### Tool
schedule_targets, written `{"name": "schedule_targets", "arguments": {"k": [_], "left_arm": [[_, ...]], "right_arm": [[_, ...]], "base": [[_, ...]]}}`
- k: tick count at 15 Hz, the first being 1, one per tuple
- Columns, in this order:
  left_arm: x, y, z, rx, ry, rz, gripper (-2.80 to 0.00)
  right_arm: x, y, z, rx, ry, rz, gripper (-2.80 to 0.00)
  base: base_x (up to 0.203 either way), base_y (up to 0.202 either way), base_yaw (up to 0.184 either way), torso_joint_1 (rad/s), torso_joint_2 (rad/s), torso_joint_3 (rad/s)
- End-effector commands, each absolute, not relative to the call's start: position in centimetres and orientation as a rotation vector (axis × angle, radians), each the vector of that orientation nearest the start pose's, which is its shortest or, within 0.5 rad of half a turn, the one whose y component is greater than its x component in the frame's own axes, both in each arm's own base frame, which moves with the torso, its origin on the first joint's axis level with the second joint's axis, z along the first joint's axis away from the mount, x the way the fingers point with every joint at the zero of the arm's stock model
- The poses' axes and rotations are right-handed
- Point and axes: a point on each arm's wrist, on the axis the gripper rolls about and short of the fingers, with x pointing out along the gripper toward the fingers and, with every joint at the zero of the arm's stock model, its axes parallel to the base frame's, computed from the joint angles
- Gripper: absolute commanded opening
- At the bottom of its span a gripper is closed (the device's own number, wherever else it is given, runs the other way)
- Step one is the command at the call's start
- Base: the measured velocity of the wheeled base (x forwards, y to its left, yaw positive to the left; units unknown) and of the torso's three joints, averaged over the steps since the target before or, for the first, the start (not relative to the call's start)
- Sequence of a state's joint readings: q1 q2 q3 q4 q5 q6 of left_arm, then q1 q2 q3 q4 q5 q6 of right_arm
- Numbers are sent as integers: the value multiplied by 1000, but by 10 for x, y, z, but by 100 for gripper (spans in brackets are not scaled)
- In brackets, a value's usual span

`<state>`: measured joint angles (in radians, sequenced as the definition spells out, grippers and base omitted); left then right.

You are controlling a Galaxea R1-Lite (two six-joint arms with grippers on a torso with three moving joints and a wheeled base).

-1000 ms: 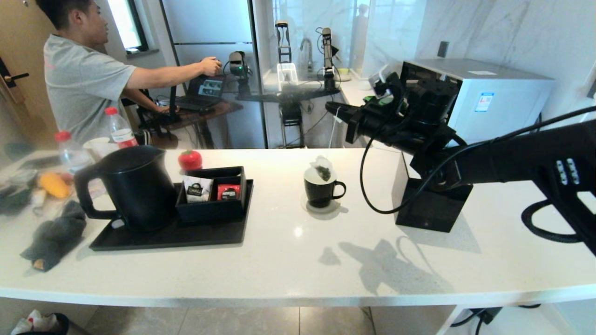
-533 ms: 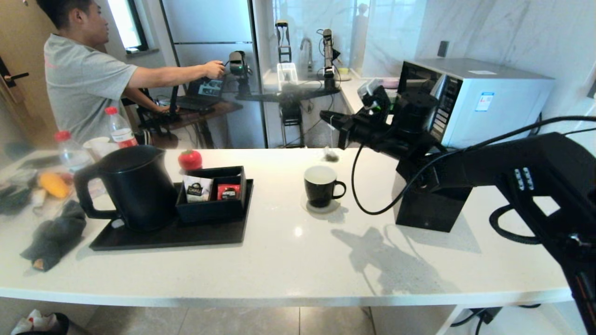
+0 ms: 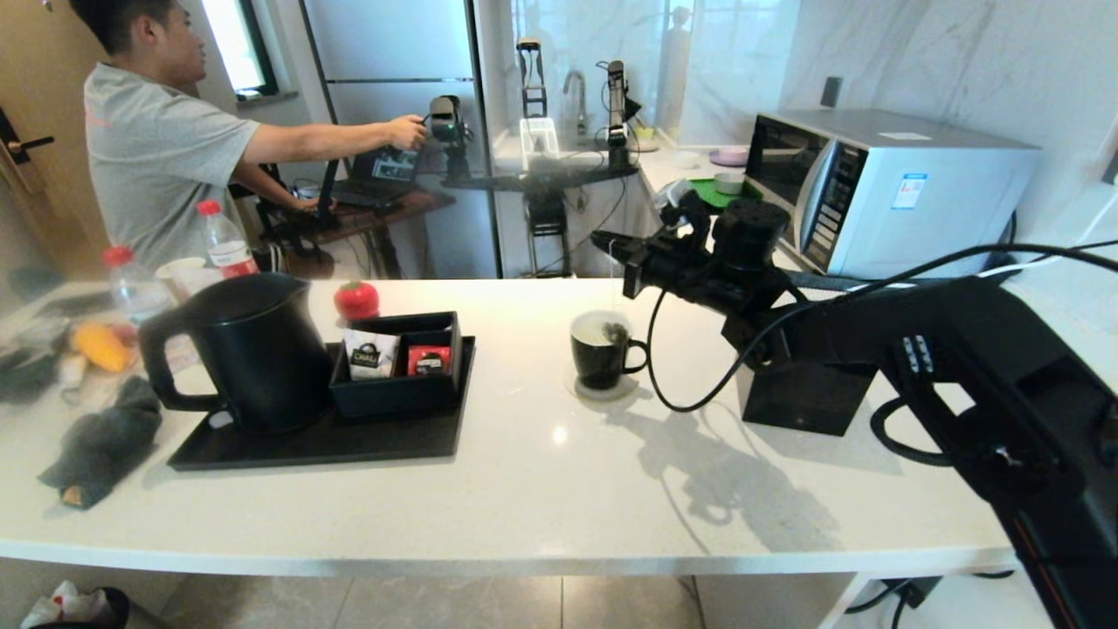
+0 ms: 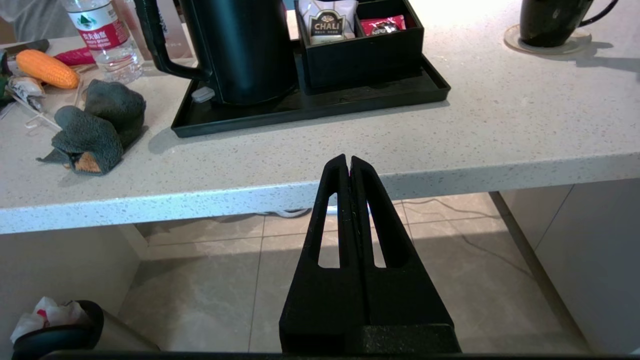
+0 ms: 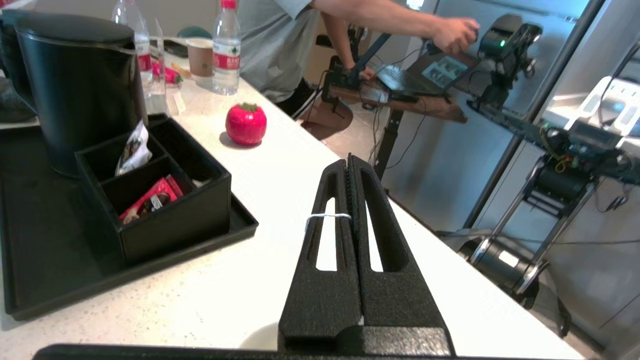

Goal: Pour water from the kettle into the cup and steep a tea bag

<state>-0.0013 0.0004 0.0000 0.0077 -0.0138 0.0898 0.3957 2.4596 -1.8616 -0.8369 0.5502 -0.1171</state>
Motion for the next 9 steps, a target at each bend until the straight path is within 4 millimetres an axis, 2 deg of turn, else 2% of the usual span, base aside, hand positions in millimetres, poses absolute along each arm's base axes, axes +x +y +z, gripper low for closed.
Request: {"name": "schedule_targets", "arguments": {"k": [1,5,9], "left_arm": [[-23,0,75,90,7,-16,-280],[-23,0,75,90,7,-16,-280],[-23,0,75,90,7,-16,-280]], "right_arm": [[479,212,165,-128,-295,928,-280],[486,208,164,-129,-290,918,-280],[483,206,176,-133,-312,931,-280]], "base": [[0,0,0,0,0,0],[0,0,0,0,0,0],[0,0,0,0,0,0]]}}
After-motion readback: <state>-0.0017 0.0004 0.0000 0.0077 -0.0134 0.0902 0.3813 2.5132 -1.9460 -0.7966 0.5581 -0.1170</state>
